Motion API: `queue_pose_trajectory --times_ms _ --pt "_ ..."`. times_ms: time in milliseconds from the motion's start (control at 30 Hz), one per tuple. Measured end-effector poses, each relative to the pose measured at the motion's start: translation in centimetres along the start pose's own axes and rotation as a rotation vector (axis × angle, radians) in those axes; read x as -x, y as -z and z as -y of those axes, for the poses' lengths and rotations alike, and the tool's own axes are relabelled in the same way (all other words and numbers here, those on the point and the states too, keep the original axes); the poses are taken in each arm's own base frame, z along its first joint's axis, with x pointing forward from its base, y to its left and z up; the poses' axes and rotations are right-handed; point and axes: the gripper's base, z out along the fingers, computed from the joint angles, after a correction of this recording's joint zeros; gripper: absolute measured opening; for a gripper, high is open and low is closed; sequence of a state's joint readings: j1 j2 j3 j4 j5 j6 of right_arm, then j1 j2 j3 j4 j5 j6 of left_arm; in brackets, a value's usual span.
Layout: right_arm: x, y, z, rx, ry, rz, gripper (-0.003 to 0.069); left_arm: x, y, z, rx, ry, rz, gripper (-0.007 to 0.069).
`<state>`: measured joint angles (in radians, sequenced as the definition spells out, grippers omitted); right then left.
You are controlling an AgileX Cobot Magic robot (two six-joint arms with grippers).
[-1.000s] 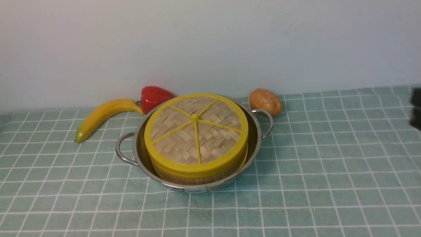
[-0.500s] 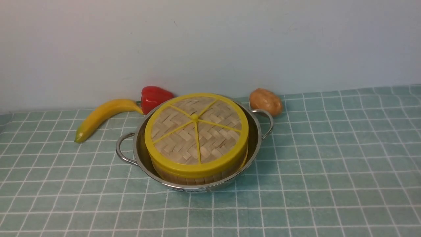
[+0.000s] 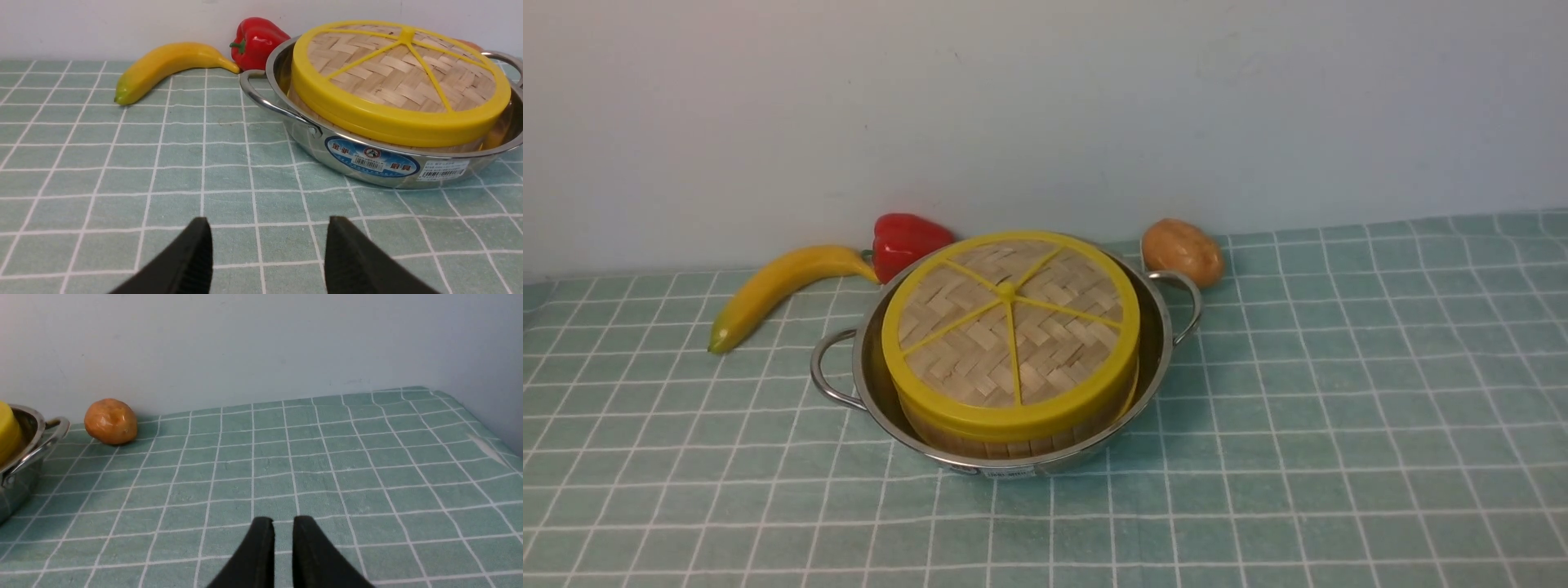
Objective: Place the steamer in the pot on the blue tablecloth, and put the lid on the steamer.
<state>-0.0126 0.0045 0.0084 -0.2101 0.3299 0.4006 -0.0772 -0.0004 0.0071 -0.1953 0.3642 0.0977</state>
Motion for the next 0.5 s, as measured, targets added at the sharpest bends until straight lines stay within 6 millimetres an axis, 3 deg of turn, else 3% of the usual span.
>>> queue_pose_trajectory --times_ms 500 --pt "-0.23 0.00 -0.18 0.021 0.039 -0.025 0.0161 0.00 0.00 0.00 0.000 0.000 0.000 0.0358"
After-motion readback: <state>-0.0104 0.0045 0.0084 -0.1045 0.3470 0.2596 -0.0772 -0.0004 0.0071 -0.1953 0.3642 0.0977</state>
